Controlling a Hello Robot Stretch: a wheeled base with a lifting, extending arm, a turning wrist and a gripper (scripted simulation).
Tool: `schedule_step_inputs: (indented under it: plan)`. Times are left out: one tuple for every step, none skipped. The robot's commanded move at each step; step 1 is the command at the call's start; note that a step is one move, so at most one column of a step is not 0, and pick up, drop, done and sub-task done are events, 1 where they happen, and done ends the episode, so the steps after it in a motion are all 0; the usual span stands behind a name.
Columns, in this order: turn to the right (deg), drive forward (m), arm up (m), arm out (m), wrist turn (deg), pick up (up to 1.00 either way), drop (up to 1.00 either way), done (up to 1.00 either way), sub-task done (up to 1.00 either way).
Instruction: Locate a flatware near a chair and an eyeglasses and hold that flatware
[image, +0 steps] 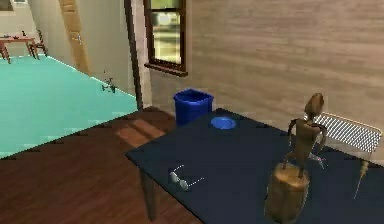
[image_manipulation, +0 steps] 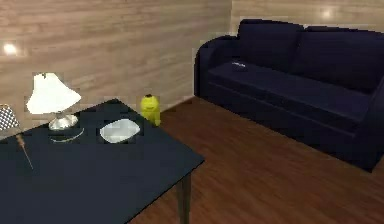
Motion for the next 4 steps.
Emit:
schedule_step_inputs:
  plan:
    - [-45.0, 0.00, 0.00, 0.00, 0.0, 0.00, 0.00, 0.00, 0.00]
    - [-45.0, 0.00, 0.00, 0.00, 0.0, 0.00, 0.00, 0.00, 0.00]
    - [-45.0, 0.00, 0.00, 0.00, 0.0, 0.00, 0.00, 0.00, 0.00]
    - [-6.0, 0.00, 0.00, 0.00, 0.0, 0.00, 0.00, 0.00, 0.00]
